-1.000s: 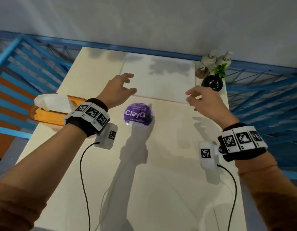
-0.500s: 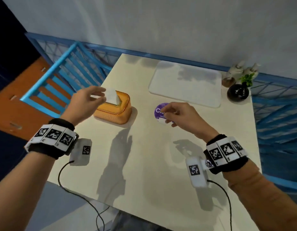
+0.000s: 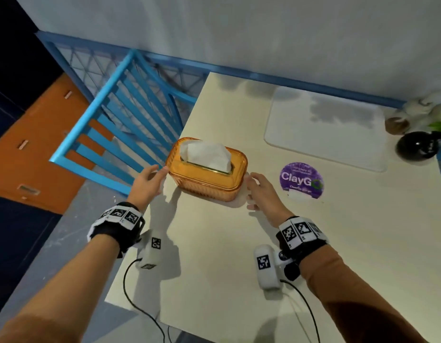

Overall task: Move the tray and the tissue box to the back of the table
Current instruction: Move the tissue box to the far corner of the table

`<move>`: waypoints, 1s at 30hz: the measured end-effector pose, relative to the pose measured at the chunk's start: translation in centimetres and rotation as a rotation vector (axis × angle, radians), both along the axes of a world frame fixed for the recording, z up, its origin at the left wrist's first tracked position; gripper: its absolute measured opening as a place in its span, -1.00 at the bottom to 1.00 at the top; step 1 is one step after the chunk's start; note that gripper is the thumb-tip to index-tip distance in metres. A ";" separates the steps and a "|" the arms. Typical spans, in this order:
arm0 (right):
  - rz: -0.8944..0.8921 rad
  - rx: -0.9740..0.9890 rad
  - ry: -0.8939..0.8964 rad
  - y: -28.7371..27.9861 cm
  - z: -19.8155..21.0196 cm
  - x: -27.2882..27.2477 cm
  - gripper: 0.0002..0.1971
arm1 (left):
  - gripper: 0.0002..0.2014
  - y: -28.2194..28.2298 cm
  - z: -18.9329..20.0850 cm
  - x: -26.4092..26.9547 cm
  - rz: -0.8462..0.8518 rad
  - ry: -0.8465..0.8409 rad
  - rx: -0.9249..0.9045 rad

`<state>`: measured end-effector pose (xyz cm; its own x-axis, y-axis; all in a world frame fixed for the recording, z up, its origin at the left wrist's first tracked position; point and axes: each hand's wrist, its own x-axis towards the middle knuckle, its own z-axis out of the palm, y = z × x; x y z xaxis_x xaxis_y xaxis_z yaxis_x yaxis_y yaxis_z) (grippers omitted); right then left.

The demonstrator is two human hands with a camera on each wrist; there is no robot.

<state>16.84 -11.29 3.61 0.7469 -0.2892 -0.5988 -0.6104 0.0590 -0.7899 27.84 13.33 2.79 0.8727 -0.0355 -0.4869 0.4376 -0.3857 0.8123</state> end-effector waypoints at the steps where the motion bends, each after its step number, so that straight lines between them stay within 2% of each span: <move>1: -0.002 0.017 0.003 0.5 -0.1 0.5 -0.49 | -0.38 -0.4 -0.3 0.6 -0.002 0.037 -0.045; 3: -0.006 0.053 -0.004 1.3 -0.4 1.2 -0.46 | -0.35 -1.1 -0.9 1.5 -0.015 0.117 -0.133; 6: 0.002 0.045 -0.013 2.3 -1.2 1.9 -0.44 | -0.44 -2.2 -1.1 2.0 -0.041 0.198 -0.227; 10: -0.046 0.038 -0.040 2.3 -2.1 2.5 -0.56 | -0.47 -3.0 -1.7 2.2 -0.059 0.202 -0.276; 14: -0.082 0.031 -0.094 1.3 -2.4 4.2 -0.52 | -0.47 -3.9 -1.8 4.2 -0.093 0.193 -0.289; 18: -0.127 -0.018 -0.133 -0.8 -2.1 7.9 -0.49 | -0.49 -6.4 -0.8 7.8 -0.117 0.153 -0.311; 22: -0.160 -0.009 -0.180 -3.6 -1.3 12.9 -0.63 | -0.43 -9.5 -0.1 12.8 -0.144 0.112 -0.305; 27: -0.177 -0.098 -0.179 -6.7 -1.5 18.7 -0.60 | -0.37 -13.3 -0.6 18.6 -0.135 0.099 -0.300; 30: -0.193 -0.108 -0.163 -8.3 -2.0 21.3 -0.70 | -0.29 -14.9 -1.4 21.2 -0.133 0.119 -0.317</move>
<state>38.13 -19.57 1.61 0.7554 -0.4915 -0.4333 -0.4607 0.0717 -0.8846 49.05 -1.57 1.40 0.7882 -0.3104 -0.5315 0.4990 -0.1831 0.8470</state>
